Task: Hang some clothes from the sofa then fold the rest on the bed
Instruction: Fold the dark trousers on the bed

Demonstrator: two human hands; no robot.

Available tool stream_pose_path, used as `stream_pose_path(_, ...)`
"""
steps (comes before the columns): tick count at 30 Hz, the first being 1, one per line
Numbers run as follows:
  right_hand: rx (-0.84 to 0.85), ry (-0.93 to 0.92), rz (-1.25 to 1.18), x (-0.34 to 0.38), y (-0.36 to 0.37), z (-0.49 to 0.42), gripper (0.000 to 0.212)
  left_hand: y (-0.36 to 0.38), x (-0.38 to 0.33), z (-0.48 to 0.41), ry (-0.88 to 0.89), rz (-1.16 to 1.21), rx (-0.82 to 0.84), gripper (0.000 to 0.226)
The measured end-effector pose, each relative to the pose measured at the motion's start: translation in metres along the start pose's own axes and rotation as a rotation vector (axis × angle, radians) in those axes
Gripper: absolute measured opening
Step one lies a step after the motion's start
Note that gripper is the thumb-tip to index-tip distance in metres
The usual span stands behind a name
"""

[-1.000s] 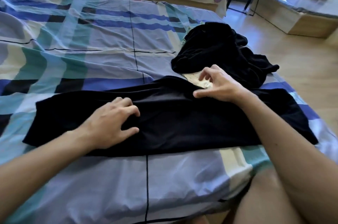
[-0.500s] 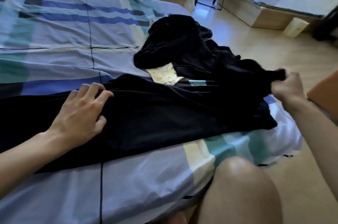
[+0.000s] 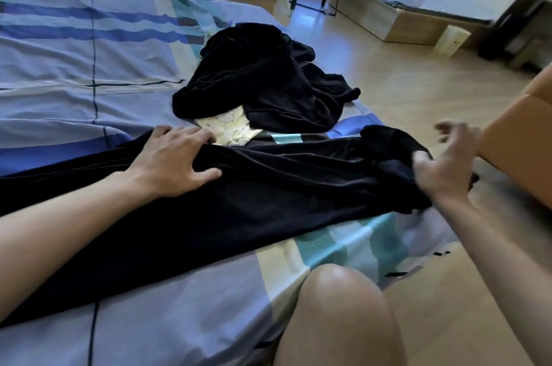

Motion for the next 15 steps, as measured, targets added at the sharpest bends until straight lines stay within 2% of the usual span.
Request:
stream_pose_path(1,0.171,-0.132,-0.166,0.028,0.000,0.012,0.036,-0.001,0.001,-0.003,0.008,0.036,-0.005,0.049)
stream_pose_path(2,0.422,-0.262,-0.236,0.042,0.005,0.026,0.031,-0.003,0.002,-0.005,0.018,0.070,-0.003,0.041)
stream_pose_path(3,0.655,-0.392,-0.175,0.054,0.011,0.040,0.031,-0.006,0.003,-0.007,0.029,0.100,-0.002,0.035)
stream_pose_path(4,0.806,-0.502,-0.040,0.057,0.018,0.052,0.035,-0.009,0.004,-0.007,0.040,0.121,0.003,0.031)
stream_pose_path(5,0.847,-0.565,0.086,0.051,0.025,0.058,0.039,-0.011,0.005,-0.008,0.053,0.133,0.008,0.028)
stream_pose_path(6,0.820,-0.567,0.158,0.044,0.031,0.059,0.038,-0.013,0.005,-0.008,0.065,0.133,0.018,0.025)
stream_pose_path(9,0.735,-0.436,0.181,0.023,0.034,0.046,0.025,-0.016,0.014,-0.007,0.080,0.085,0.035,0.013)
stream_pose_path(12,0.770,-0.291,0.249,-0.014,0.029,0.020,0.035,-0.016,0.027,-0.003,0.054,0.028,0.043,0.008)
stream_pose_path(15,0.761,-0.224,0.294,-0.045,0.022,-0.003,0.043,-0.016,0.036,0.001,0.036,-0.011,0.026,0.006)
Point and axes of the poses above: each hand's wrist, its own z-axis away from the middle knuckle, its own y-axis out of the palm, x = y × z, the point moved 2 cm from there along -z, towards the middle knuckle, and after that the axes turned 12 degrees about -x, right-handed, at the moved point
